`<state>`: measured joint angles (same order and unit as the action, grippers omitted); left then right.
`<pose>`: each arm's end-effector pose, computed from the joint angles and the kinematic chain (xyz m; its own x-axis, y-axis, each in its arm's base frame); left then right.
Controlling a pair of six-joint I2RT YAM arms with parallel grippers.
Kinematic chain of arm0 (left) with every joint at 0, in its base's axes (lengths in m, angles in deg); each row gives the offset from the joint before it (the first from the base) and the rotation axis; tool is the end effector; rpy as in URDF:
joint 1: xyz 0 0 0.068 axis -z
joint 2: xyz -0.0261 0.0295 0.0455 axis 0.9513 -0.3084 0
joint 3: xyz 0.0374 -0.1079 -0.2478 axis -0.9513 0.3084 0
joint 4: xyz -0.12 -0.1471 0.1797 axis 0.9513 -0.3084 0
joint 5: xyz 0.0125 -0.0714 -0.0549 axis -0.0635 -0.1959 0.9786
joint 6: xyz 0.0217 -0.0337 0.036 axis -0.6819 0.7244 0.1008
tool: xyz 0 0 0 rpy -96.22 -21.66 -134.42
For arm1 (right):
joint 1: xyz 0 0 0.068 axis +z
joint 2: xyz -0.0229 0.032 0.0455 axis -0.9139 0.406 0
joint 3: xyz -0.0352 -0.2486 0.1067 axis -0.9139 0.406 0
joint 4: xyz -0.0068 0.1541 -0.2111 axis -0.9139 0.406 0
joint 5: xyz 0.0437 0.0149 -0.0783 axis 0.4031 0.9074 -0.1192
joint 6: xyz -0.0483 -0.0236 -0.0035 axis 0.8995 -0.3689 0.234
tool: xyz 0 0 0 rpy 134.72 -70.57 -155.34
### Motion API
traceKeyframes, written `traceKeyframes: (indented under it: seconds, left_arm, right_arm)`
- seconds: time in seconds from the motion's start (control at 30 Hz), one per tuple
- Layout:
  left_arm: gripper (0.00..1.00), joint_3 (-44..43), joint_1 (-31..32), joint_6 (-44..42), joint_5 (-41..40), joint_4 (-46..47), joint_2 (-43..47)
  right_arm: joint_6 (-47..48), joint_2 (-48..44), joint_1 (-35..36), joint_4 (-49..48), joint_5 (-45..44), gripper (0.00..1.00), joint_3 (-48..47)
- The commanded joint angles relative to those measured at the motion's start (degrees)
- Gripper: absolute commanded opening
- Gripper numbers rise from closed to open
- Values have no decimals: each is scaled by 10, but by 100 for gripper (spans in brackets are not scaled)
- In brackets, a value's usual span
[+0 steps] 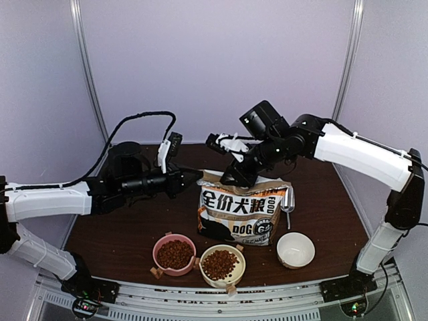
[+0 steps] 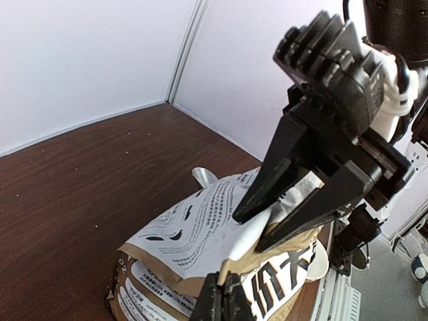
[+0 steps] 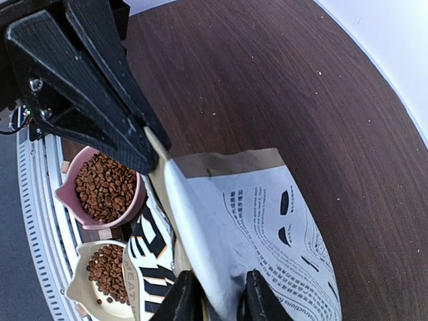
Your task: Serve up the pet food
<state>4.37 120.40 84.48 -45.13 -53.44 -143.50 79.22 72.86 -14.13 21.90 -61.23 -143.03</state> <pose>0.1909 -0.2292 0.2912 -0.4991 -0.0890 -0.8619 0.7519 0.4499 -0.4819 0.2195 0.2953 0.3527 -0.2996 -0.6630 -0.6861 -0.9353 0.3461 0.0739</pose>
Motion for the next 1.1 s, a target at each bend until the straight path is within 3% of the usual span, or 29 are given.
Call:
traceKeyframes:
  seconds: [0.0,0.13,0.33,0.63,0.73,1.07]
  left_arm:
    - [0,10,-12,1,-30,39,39]
    - [0,6,-12,-5,-26,33,35]
    - [0,-15,-11,7,-26,0,29]
    - [0,-60,-12,22,-55,-80,26]
    - [0,-66,-11,29,-57,-92,24]
    - [0,-79,-12,33,-53,-99,16]
  right_arm:
    - [-6,-13,-31,140,-94,28,57]
    - [-30,-57,-31,128,-99,40,65]
    - [-37,-156,-30,96,-100,47,95]
    - [38,-336,-23,-23,-72,50,236]
    - [67,-375,1,-65,-124,50,280]
    - [149,-363,57,-87,-227,47,295]
